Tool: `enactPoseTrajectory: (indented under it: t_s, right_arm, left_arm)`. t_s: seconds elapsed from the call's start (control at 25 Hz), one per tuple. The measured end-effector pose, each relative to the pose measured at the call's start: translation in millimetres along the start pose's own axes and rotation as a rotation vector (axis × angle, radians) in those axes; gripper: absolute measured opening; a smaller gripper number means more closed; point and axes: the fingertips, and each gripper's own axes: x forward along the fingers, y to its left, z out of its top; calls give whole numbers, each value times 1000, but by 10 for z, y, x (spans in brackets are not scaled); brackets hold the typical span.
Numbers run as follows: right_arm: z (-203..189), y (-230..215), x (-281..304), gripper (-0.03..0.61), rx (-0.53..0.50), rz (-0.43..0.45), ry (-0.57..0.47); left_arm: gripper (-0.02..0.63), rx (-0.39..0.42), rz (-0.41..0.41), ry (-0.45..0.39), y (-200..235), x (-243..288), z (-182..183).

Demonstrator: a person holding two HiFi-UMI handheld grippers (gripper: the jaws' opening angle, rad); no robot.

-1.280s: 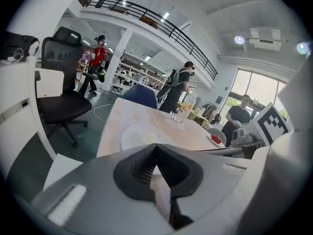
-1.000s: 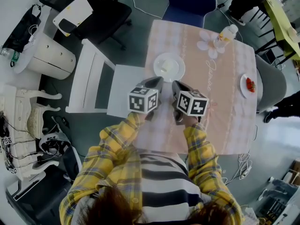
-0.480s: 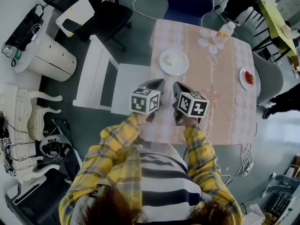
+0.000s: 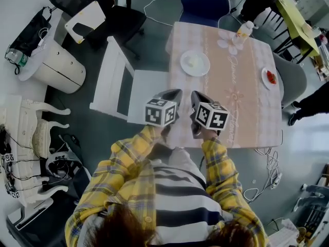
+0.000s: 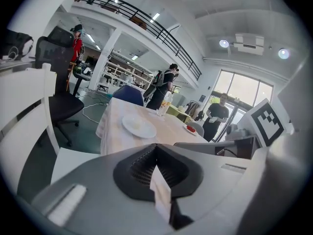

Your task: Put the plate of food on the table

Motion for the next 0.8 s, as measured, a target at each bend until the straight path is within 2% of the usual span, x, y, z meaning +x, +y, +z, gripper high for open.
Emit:
enactPoseTrajectory:
  t_s: [0.8]
  right_arm:
    - [-633,558,-644,-2,16,-60,-41]
  left_arm:
    - [3,38,-77,7,-291,-818,-491]
